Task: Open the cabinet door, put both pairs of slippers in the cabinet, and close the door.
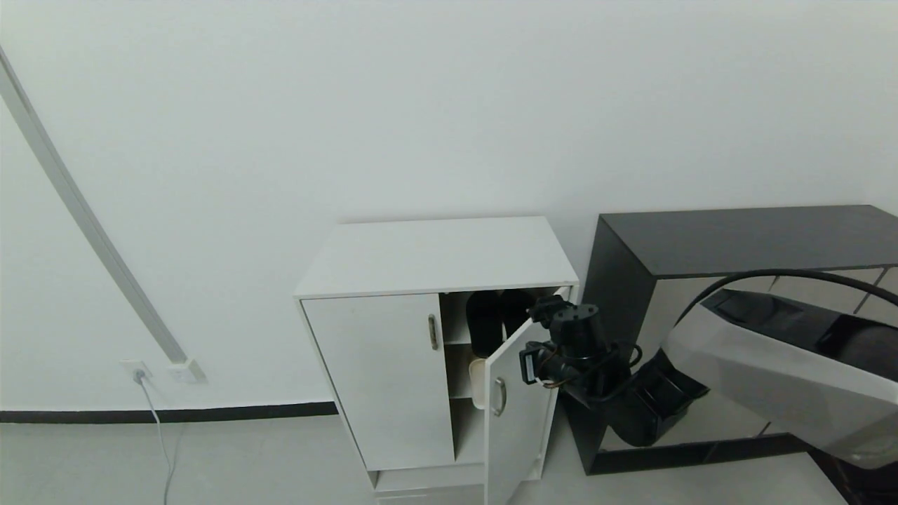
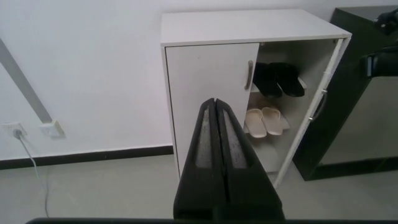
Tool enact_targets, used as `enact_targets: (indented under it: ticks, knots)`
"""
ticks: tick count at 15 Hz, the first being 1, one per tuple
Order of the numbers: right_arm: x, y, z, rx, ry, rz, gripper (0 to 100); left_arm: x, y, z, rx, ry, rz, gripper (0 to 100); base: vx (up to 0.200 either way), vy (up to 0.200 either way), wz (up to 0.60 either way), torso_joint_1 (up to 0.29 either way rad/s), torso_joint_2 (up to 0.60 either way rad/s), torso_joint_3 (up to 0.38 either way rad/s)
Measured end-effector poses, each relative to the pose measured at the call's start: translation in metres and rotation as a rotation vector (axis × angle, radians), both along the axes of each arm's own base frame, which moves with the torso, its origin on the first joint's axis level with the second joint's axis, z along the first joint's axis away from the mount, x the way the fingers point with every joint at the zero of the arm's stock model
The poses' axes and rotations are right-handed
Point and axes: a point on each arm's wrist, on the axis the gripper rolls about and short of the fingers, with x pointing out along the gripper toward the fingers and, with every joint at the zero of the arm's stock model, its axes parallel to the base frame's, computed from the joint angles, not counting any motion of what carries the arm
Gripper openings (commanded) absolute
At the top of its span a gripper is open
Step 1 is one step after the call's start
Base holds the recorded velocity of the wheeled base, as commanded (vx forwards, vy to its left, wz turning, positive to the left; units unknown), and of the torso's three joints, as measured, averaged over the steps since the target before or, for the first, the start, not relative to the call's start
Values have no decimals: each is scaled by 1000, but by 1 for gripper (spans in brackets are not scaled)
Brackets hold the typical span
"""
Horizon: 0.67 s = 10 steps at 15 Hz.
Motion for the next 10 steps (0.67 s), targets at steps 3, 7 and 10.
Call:
enact_targets:
  ticks: [3,7,10]
  knots:
    - [8,7,0,63,-85,2,0,0,0,0,0,0,0,0,0,0,0,0,0,0]
    - [-1,2,-4,136,-165,55,0,0,0,0,0,0,2,0,0,0,0,0,0,0]
    - [-33,-12,-15,161,-143,179,0,0,0,0,0,0,2,0,0,0,0,0,0,0]
